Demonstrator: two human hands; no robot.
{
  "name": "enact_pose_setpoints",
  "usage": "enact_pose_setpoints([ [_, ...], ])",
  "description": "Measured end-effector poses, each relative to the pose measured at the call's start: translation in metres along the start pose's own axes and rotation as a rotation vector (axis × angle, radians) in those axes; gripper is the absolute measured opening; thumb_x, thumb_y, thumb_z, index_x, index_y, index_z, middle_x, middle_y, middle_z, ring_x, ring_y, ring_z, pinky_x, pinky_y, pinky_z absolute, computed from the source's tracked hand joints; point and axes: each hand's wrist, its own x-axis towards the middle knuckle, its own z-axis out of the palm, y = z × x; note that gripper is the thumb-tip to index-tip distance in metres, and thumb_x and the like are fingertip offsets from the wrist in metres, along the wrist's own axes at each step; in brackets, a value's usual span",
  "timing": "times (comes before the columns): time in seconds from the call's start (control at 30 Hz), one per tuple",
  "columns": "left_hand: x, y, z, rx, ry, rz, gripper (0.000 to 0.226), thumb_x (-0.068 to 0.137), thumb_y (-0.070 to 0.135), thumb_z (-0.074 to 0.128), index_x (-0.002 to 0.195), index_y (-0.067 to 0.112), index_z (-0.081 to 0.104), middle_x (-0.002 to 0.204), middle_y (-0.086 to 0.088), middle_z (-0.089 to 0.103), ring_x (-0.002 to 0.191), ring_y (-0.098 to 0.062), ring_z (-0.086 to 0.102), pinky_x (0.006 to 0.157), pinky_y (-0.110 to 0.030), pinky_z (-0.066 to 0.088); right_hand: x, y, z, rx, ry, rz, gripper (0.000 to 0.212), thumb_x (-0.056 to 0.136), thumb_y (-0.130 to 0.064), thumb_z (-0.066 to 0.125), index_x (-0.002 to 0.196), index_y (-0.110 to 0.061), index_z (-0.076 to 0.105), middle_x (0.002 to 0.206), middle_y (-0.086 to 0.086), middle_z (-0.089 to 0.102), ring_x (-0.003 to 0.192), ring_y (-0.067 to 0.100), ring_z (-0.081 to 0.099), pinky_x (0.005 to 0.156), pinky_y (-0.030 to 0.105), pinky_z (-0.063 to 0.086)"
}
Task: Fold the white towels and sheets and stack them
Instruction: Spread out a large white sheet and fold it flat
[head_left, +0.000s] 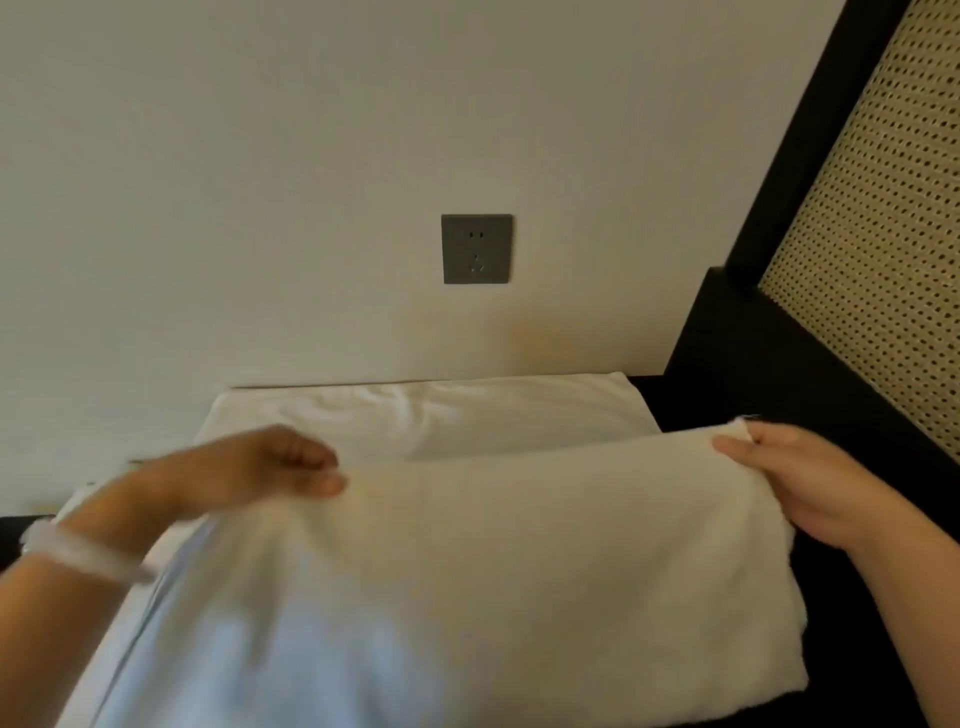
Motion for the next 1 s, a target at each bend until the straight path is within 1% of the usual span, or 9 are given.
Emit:
enact_pose_setpoints([
  [0.1, 0.076, 0.008, -0.013, 0.414, 0.115, 0.011, 0.039, 0.093, 0.039, 0.065, 0.063, 0.018, 0.051, 0.063, 0.008, 0.046, 0.064, -0.011, 0.046, 0.062, -0.025, 0.037, 0.053, 0.005, 0.023, -0.068, 0.199, -0.029, 0.017, 0.094, -0.015, 0.064, 0.109, -0.011, 0.070, 0.101, 0.012, 0.074, 0.093, 0.029, 0.070, 0.073, 0.038, 0.053],
  [0.17, 0.115, -0.007, 0.002, 0.602, 0.192, -0.048, 0.029, 0.097, 0.034, 0.059, 0.072, 0.019, 0.056, 0.075, 0.002, 0.055, 0.079, -0.019, 0.053, 0.068, -0.027, 0.035, 0.082, 0.023, 0.037, -0.140, 0.269, -0.013, 0.015, 0.096, -0.015, 0.062, 0.109, -0.009, 0.068, 0.099, 0.012, 0.071, 0.091, 0.029, 0.067, 0.073, 0.037, 0.053],
  [0.23, 0.138, -0.035, 0.022, 0.572, 0.240, -0.092, 0.023, 0.101, 0.028, 0.054, 0.087, 0.010, 0.060, 0.091, -0.009, 0.060, 0.090, -0.025, 0.056, 0.073, -0.027, 0.034, 0.102, 0.042, 0.044, -0.199, 0.300, 0.003, 0.014, 0.097, -0.018, 0.060, 0.107, -0.011, 0.067, 0.098, 0.011, 0.068, 0.090, 0.029, 0.066, 0.081, 0.043, 0.055],
  [0.3, 0.145, -0.058, 0.036, 0.465, 0.320, -0.118, 0.023, 0.102, 0.026, 0.049, 0.085, 0.011, 0.052, 0.086, -0.008, 0.058, 0.085, -0.026, 0.057, 0.070, -0.029, 0.035, 0.112, 0.054, 0.046, -0.272, 0.331, -0.027, 0.014, 0.097, -0.019, 0.057, 0.101, -0.010, 0.067, 0.097, 0.012, 0.067, 0.089, 0.030, 0.065, 0.087, 0.049, 0.054],
  [0.5, 0.123, -0.079, 0.072, 0.461, 0.453, -0.105, 0.022, 0.103, 0.034, 0.043, 0.085, 0.021, 0.042, 0.071, 0.000, 0.054, 0.079, -0.033, 0.061, 0.063, -0.034, 0.034, 0.101, 0.067, 0.044, -0.449, 0.361, -0.127, 0.017, 0.098, -0.022, 0.057, 0.096, -0.008, 0.066, 0.093, 0.010, 0.067, 0.088, 0.030, 0.064, 0.084, 0.047, 0.054],
  [0.67, 0.084, -0.087, 0.092, 0.472, 0.313, -0.134, 0.021, 0.102, 0.039, 0.044, 0.084, 0.029, 0.048, 0.077, 0.005, 0.062, 0.079, -0.019, 0.063, 0.069, -0.032, 0.043, 0.073, 0.077, 0.031, -0.552, 0.175, 0.022, 0.017, 0.099, -0.022, 0.057, 0.093, -0.015, 0.071, 0.090, 0.004, 0.072, 0.082, 0.019, 0.067, 0.070, 0.032, 0.054],
  [0.83, 0.078, -0.041, 0.039, 0.405, 0.223, -0.135, 0.034, 0.100, 0.037, 0.048, 0.069, 0.024, 0.049, 0.064, 0.008, 0.055, 0.059, -0.003, 0.050, 0.060, -0.018, 0.039, 0.047, 0.029, 0.016, -0.375, 0.092, 0.027, 0.021, 0.099, -0.022, 0.057, 0.095, -0.017, 0.077, 0.094, 0.001, 0.076, 0.090, 0.019, 0.072, 0.076, 0.035, 0.052],
  [0.93, 0.087, -0.011, -0.014, 0.520, 0.160, -0.093, 0.025, 0.094, 0.048, 0.047, 0.076, 0.031, 0.052, 0.070, 0.019, 0.057, 0.065, 0.003, 0.053, 0.065, -0.015, 0.041, 0.047, -0.017, 0.006, -0.218, 0.009, -0.056, 0.022, 0.090, -0.030, 0.062, 0.099, -0.019, 0.078, 0.099, 0.005, 0.077, 0.093, 0.021, 0.073, 0.080, 0.039, 0.050],
  [1.0, 0.110, -0.001, -0.037, 0.546, 0.211, -0.046, 0.026, 0.094, 0.044, 0.050, 0.074, 0.029, 0.054, 0.069, 0.016, 0.059, 0.067, 0.002, 0.054, 0.061, -0.015, 0.041, 0.072, -0.035, 0.010, -0.175, 0.098, -0.115, 0.020, 0.092, -0.027, 0.062, 0.096, -0.017, 0.078, 0.095, 0.007, 0.077, 0.087, 0.023, 0.074, 0.075, 0.037, 0.051],
])
